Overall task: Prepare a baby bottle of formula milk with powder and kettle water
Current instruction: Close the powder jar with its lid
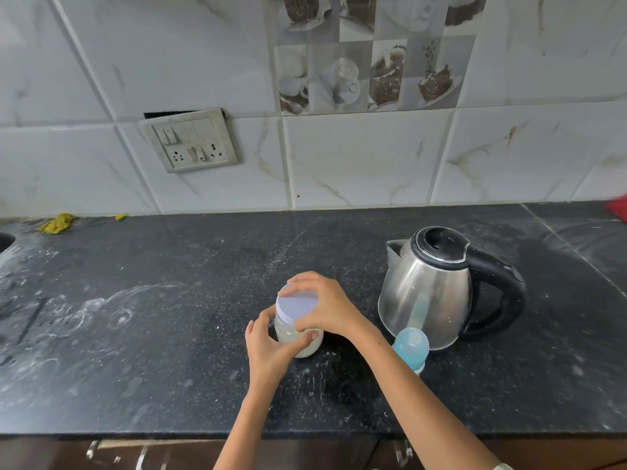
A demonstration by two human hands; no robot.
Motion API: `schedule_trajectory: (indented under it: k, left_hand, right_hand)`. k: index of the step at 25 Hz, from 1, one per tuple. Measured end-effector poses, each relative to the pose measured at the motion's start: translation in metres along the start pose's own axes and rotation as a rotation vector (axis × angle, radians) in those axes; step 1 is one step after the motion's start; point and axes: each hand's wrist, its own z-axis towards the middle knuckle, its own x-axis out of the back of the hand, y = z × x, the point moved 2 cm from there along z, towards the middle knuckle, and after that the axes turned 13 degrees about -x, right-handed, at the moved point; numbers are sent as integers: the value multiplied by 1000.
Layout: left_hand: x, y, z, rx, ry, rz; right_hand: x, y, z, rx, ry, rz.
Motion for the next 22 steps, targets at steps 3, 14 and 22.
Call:
schedule_trajectory:
  k: [3,14,22]
  left_hand:
    - [-2,-2,-3,27,22,-5]
    - [-4,-7,-4,17,29,6]
    - [-3,-8,-4,5,10,11]
  right_hand:
    - [-11,-1,0,15,5,-185]
    - [-24,-11,-12,-215,342,-593]
    - [-38,9,-17,-38,165,-72]
